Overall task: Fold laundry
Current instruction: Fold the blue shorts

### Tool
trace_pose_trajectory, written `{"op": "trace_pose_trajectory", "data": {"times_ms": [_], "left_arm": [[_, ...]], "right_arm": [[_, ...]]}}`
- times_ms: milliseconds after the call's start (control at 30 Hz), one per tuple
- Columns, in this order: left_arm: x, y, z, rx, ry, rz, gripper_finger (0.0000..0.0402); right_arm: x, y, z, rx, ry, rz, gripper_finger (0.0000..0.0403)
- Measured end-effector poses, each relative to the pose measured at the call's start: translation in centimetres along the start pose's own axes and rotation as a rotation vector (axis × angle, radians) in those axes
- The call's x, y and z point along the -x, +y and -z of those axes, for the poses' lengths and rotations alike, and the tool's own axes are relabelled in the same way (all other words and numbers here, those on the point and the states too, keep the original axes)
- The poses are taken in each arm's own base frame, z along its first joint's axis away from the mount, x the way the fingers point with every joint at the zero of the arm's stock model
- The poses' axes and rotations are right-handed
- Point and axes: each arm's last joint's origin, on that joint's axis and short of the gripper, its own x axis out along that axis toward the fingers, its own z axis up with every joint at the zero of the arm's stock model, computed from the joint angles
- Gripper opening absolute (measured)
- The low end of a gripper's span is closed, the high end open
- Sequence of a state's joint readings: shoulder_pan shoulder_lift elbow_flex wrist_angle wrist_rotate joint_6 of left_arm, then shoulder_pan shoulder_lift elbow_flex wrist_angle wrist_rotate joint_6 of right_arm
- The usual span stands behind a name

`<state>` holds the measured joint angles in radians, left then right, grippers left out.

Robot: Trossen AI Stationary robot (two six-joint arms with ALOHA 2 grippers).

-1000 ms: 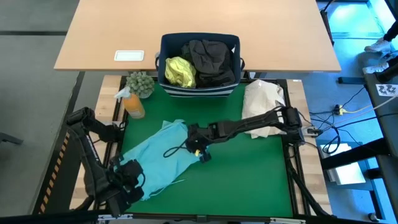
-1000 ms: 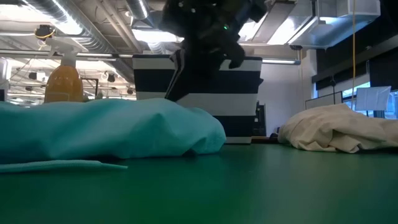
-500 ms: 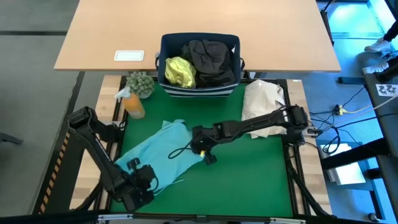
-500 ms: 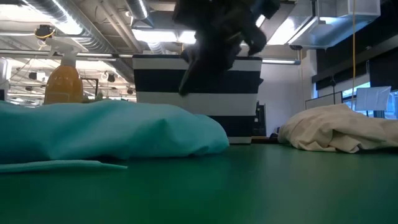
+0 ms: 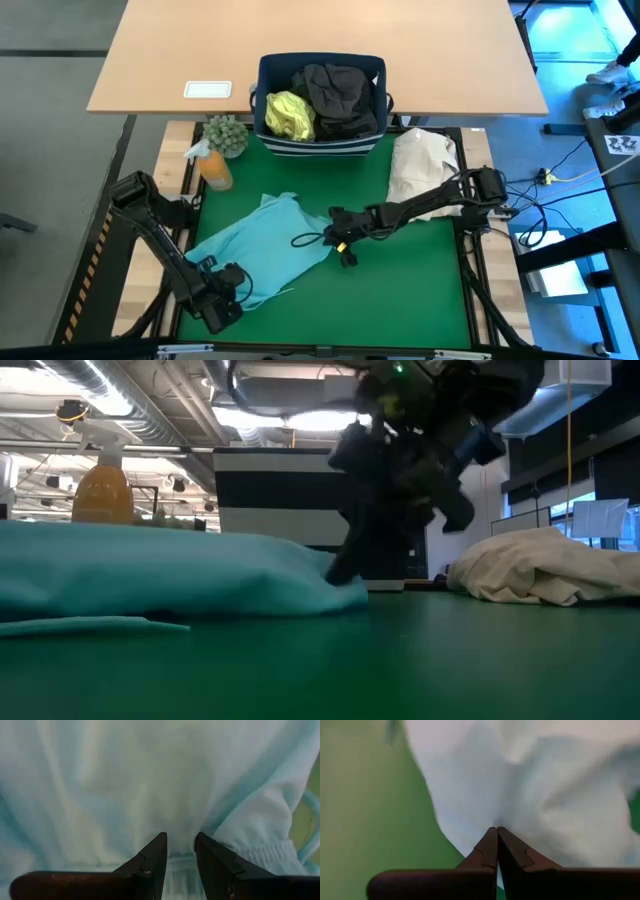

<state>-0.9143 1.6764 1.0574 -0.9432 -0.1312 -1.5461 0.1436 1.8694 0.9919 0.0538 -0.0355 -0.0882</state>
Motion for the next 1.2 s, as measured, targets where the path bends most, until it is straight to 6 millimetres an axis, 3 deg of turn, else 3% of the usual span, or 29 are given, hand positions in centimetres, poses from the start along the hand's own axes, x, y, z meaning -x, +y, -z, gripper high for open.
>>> {"op": "trace_pose_trajectory", "data": {"times_ms": [233, 367, 567, 767, 867, 1000, 1200], "left_arm": [[-1.0, -2.1, -3.0, -0.059, -0.046, 0.273, 0.0096], [-1.0, -2.7, -4.8, -0.118, -0.079, 0.365, 0.0096], [-0.1, -2.9, -7.3, -0.203, -0.133, 0.373, 0.0096], [2.9, -2.9, -8.8, -0.284, -0.153, 0.260, 0.0096], [5.0, -2.5, -8.5, -0.308, -0.179, 0.133, 0.0096], [7.1, -1.6, -7.0, -0.309, -0.242, -0.037, 0.0096], [6.1, -0.5, -4.0, -0.215, -0.214, -0.146, 0.0096]], "right_arm": [[0.0, -0.7, 0.7, -0.011, 0.054, 0.142, 0.0007], [0.1, -2.1, 0.9, -0.037, 0.065, 0.186, 0.0007], [0.7, -5.2, 1.9, -0.076, 0.141, 0.296, 0.0007], [3.6, -6.9, 0.7, -0.092, 0.095, 0.341, 0.0007], [5.6, -6.5, -0.6, -0.082, 0.022, 0.346, 0.0007], [6.9, -4.3, -2.3, -0.038, -0.083, 0.304, 0.0007], [5.5, -0.2, -2.8, 0.019, -0.111, 0.199, 0.0007]]}}
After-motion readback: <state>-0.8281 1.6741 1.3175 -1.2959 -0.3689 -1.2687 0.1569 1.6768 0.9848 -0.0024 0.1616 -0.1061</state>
